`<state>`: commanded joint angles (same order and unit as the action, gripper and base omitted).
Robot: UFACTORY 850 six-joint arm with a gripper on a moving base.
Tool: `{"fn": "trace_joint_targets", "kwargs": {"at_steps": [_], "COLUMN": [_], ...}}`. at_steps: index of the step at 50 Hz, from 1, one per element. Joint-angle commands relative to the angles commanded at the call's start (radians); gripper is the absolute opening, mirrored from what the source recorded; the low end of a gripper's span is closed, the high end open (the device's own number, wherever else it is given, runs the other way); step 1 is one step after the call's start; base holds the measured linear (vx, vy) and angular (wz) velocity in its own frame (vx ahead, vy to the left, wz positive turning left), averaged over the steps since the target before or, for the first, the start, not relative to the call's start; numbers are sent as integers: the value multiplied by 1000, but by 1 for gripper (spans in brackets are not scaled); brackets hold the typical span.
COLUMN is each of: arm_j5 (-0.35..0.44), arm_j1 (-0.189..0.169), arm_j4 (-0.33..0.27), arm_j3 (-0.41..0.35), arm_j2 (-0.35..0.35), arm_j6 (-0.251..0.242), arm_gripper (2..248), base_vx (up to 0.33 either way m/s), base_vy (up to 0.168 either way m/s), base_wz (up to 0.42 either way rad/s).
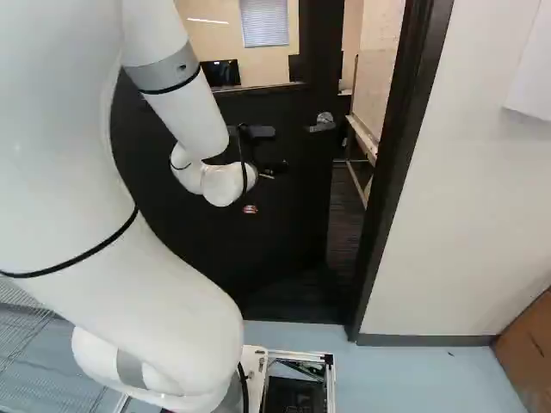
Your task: Open the door and move inside
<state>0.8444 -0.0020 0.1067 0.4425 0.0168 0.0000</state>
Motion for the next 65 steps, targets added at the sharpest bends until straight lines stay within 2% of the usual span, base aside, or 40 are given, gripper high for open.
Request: {"fn": "trace_joint_targets", "kwargs": {"at_steps": [23, 65], "arm_j5": [0, 0], "arm_j1": [72, 196], "arm_j4": [157, 185], "arm_j3": [43, 143], "arm_j2": [-42, -137], "arm_j6": [0, 0], "arm_gripper": [247, 247], "base_vx": [0, 0], "base_vy": [0, 0], "base_wz": [0, 0]}}
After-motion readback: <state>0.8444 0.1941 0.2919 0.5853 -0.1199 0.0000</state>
